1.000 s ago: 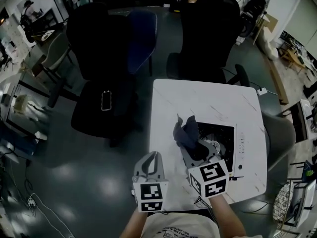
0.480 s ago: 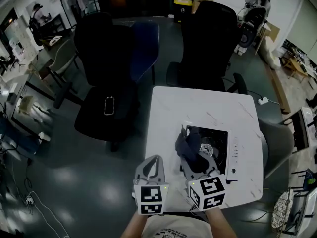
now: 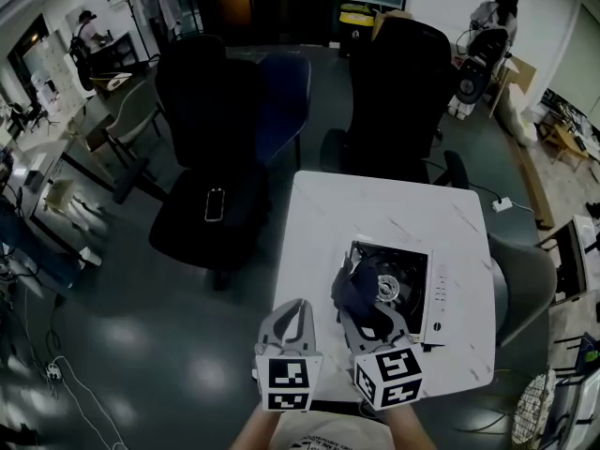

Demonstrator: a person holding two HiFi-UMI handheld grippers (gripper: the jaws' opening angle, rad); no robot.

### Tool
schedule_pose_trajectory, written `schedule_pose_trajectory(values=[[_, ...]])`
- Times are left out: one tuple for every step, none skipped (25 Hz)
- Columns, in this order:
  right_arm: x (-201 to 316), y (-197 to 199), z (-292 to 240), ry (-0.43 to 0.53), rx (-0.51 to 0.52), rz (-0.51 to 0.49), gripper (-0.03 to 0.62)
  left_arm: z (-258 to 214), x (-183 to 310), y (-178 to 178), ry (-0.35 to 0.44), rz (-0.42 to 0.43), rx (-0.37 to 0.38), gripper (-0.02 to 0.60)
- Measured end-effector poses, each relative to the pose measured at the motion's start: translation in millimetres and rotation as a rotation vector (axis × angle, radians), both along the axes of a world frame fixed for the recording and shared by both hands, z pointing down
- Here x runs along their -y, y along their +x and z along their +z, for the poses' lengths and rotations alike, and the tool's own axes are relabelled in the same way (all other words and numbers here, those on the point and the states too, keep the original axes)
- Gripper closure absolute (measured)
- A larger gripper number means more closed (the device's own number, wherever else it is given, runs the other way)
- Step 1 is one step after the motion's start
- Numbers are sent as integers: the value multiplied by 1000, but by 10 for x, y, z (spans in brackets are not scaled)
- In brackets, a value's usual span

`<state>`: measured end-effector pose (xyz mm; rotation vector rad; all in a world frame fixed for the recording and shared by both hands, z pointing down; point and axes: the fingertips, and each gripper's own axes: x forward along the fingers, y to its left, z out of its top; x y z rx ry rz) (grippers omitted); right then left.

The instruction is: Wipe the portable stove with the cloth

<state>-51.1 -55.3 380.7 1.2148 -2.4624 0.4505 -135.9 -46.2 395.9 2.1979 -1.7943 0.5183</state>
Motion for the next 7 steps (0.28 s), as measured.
schedule_pose_trajectory(values=[[-28,5,3,-1,1,-2,465,-3,-19,8,0,-1,1,560],[-56,9,8,-3,2,-5,465,-5,-37,17,1,-2,0,560],[-84,10,13,-5,2,-9,465,-7,-56,28,1,-2,-1,559],[-112,11,17,-7,2,-12,465,-10,-75,38,2,-3,-2,559],[-140,11,21,-8,2,-16,465,-13,-94,47,3,-3,-4,559],[-168,11,25,-10,2,-19,465,-15,-114,55,5,-4,-5,560],[-197,12,30,-12,2,-22,465,-18,-133,63,6,-4,-6,559]])
